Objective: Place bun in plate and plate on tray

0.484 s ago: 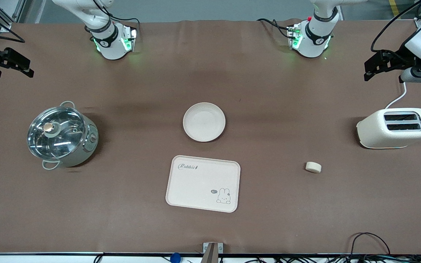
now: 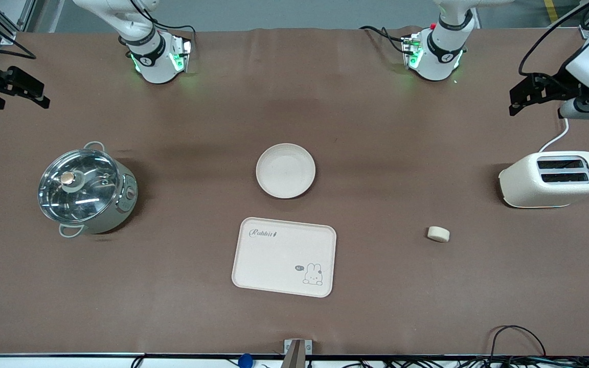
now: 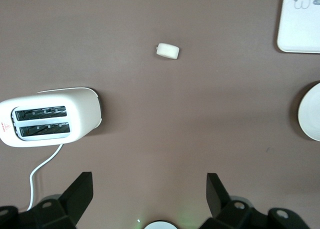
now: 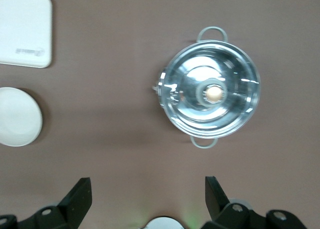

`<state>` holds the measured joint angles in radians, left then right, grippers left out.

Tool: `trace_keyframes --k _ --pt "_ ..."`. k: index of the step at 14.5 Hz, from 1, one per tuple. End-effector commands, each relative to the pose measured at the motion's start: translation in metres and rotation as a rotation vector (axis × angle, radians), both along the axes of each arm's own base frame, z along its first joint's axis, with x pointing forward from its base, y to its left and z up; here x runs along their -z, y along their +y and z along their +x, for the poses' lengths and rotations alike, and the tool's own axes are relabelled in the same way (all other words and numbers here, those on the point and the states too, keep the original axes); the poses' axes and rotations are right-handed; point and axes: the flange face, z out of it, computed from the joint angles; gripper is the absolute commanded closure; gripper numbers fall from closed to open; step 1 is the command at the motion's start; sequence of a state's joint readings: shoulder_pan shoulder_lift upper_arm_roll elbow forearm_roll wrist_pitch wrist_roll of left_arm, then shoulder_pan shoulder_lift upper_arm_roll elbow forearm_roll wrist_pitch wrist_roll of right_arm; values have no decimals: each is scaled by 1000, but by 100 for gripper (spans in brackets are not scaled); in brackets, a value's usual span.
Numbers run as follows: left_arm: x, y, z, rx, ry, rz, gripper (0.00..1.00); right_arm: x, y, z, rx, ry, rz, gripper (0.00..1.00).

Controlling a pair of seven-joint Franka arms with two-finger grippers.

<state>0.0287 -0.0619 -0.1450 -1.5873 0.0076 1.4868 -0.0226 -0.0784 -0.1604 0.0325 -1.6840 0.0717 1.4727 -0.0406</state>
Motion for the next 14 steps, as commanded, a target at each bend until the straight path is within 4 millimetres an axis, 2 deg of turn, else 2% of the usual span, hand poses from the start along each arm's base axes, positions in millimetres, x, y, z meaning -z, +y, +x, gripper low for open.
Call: trace_keyframes --k 1,2,3,5,7,8,11,14 --pt "19 3 28 2 28 13 0 56 9 24 18 72 77 0" --pt "32 3 38 -2 27 12 0 75 12 33 27 67 109 0" --pt "49 4 46 -4 39 8 0 107 16 45 37 76 135 0" --pt "83 4 64 -62 62 7 0 155 39 69 39 90 193 0" --pt "116 2 72 -187 72 14 0 195 52 87 59 107 248 0" --pt "136 1 77 -252 75 18 0 210 64 91 59 124 274 0" --pt "200 1 88 -389 90 24 0 271 84 77 138 151 360 0" --pt "276 0 102 -555 109 31 0 321 139 55 149 120 376 0"
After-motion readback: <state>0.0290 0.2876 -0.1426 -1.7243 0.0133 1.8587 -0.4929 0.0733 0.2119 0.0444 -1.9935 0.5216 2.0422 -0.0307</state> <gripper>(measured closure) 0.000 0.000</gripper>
